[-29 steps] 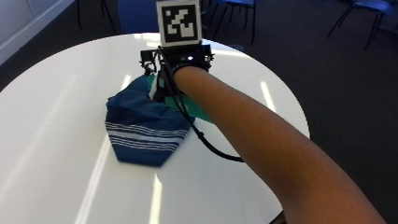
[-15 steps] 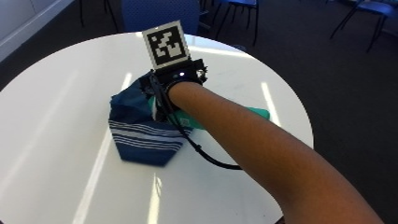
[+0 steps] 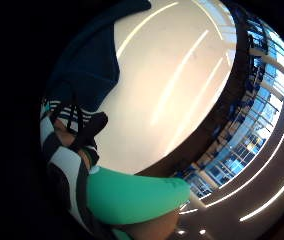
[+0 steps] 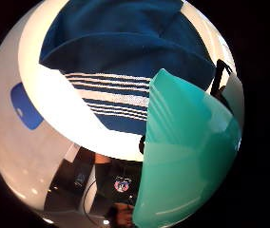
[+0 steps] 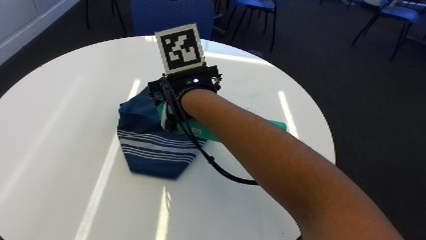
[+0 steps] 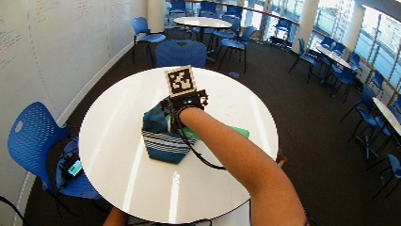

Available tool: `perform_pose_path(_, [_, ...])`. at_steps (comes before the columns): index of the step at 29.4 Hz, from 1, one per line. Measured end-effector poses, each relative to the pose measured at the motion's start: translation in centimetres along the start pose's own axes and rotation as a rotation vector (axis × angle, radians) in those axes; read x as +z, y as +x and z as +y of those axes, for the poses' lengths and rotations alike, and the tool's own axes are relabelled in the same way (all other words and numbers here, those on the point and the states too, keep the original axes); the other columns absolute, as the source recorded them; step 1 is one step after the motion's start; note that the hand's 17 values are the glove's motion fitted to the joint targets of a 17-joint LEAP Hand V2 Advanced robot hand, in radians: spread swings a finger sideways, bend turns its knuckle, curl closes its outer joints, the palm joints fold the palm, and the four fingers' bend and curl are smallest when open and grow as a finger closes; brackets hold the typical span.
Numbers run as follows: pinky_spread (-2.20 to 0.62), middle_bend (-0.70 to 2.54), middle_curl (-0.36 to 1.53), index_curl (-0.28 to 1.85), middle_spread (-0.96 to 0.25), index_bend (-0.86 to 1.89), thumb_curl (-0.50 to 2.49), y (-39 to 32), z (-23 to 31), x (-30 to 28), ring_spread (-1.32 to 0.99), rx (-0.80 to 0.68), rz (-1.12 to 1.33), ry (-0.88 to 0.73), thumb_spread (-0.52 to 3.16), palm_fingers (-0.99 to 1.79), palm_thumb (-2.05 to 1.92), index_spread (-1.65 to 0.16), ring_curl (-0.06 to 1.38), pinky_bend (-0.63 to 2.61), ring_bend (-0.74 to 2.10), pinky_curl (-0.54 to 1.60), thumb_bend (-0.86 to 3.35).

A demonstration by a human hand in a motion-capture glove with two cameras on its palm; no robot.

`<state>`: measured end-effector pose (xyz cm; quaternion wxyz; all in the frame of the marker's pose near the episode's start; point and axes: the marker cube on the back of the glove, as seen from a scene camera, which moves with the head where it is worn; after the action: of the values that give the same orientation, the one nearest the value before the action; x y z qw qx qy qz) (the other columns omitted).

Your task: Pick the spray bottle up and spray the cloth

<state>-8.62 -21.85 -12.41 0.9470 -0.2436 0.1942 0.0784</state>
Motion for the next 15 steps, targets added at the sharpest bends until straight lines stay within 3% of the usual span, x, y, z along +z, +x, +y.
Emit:
perform_pose_path(10, [-0.16, 0.53, 0.49, 0.57, -0.18, 0.41, 0.87, -0.3, 0.8, 0.3, -0.18, -0.032, -0.03, -0.036, 0.39, 1.35, 0.87, -0.28, 0.45, 0.36, 0.59, 0.38, -0.03])
perform_pose_path(15, [-0.16, 0.53, 0.49, 0.57, -0.18, 0.41, 0.87, -0.5, 1.5, -1.5, -0.18, -0.072, -0.141, 0.028, 0.39, 1.35, 0.87, -0.28, 0.45, 0.36, 0.59, 0.38, -0.03])
